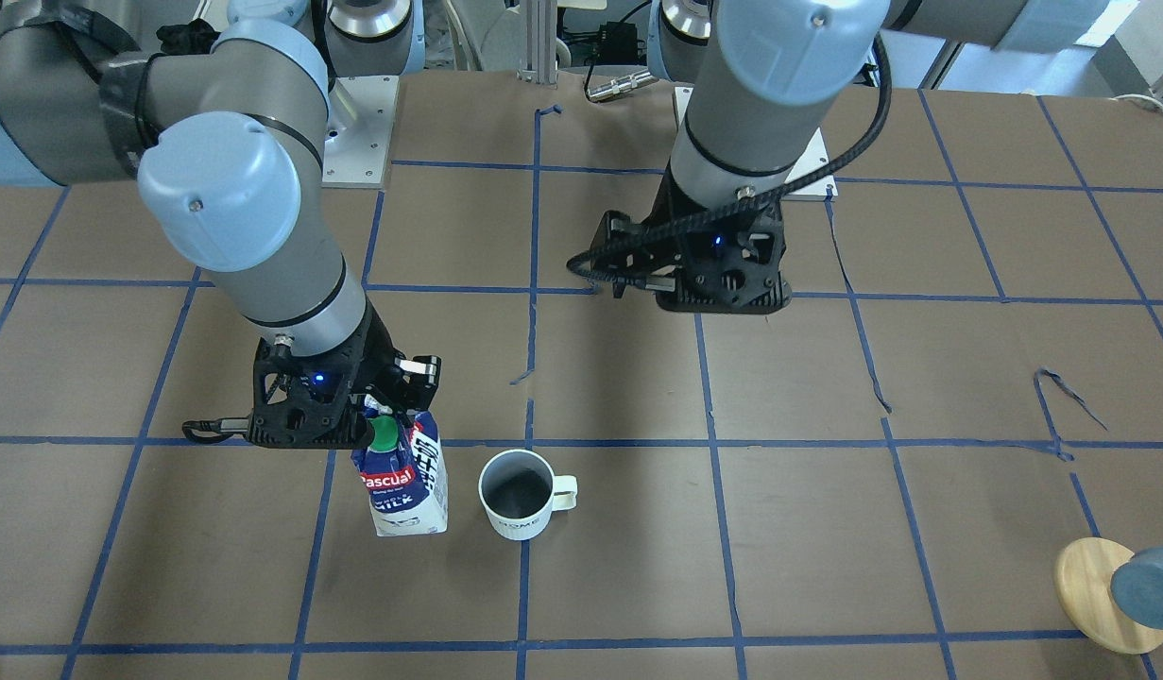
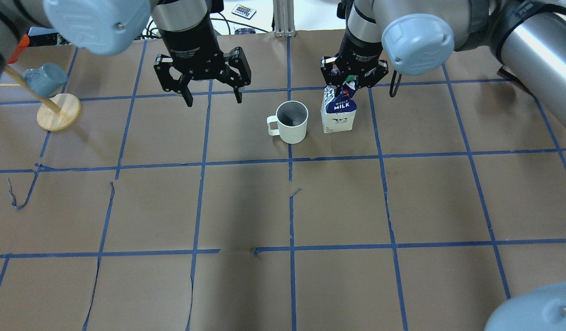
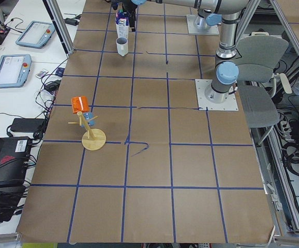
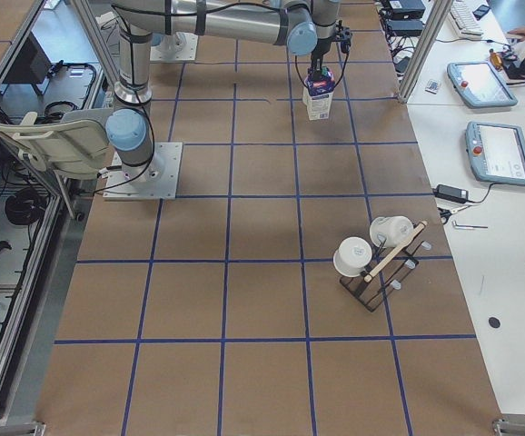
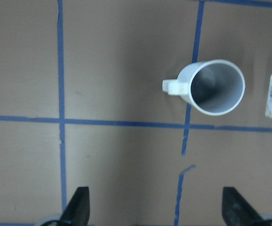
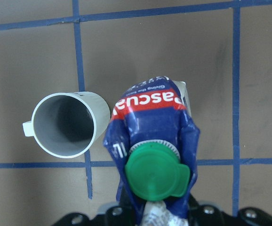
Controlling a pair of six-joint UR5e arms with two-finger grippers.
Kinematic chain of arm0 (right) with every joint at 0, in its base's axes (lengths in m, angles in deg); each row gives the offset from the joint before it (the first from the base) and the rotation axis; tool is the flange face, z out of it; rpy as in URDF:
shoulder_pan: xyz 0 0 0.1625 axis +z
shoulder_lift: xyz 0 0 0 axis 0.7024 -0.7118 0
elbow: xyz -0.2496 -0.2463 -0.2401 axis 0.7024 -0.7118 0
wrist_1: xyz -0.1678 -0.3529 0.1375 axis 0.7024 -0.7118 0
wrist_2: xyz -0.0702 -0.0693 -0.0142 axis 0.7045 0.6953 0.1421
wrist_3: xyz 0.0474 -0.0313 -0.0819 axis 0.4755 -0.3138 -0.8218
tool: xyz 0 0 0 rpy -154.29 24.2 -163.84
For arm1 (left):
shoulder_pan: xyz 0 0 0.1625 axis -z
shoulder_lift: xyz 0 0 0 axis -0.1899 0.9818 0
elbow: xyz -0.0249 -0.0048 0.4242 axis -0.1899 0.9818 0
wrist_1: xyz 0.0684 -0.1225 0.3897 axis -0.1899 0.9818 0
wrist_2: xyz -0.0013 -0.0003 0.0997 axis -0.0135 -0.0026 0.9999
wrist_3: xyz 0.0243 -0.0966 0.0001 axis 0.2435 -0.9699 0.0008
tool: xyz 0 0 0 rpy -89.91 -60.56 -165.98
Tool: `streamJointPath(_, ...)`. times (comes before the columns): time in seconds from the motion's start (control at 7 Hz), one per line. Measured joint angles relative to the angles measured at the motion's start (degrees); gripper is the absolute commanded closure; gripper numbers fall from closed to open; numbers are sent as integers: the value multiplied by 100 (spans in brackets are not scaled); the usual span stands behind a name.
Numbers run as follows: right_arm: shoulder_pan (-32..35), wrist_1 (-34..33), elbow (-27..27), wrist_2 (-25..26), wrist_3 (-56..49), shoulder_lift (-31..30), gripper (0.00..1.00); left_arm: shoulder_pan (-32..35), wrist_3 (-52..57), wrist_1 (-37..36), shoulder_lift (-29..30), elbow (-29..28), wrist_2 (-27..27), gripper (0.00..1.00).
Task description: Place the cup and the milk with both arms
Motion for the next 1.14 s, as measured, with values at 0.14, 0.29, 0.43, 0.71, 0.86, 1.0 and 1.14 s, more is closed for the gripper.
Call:
streamJointPath(0.14, 67, -89, -2, -5, 201, 90, 67, -104, 326, -52, -432, 374, -1, 0)
streamJointPath(0.29, 159, -149, -3, -4, 364, 166, 67, -182, 534, -395, -721, 726, 14, 0)
streamJointPath(0.43, 232, -174, -2, -5, 444, 214, 66, -229, 647, -969, -892, 1094, 89, 0)
streamJointPath(0.71, 299, -187, 13, -6, 452, 246, 60, -355, 863, -1606, -1069, 1414, 268, 0)
streamJointPath(0.86, 310, -188, 25, -9, 459, 256, 59, -534, 918, -1570, -1088, 1390, 260, 0)
streamJointPath(1.0, 316, -187, 39, -8, 459, 270, 54, -691, 956, -1531, -1069, 1311, 208, 0)
streamJointPath(1.14, 318, -188, 48, -7, 461, 294, 47, -746, 977, -1504, -1036, 1217, 167, 0)
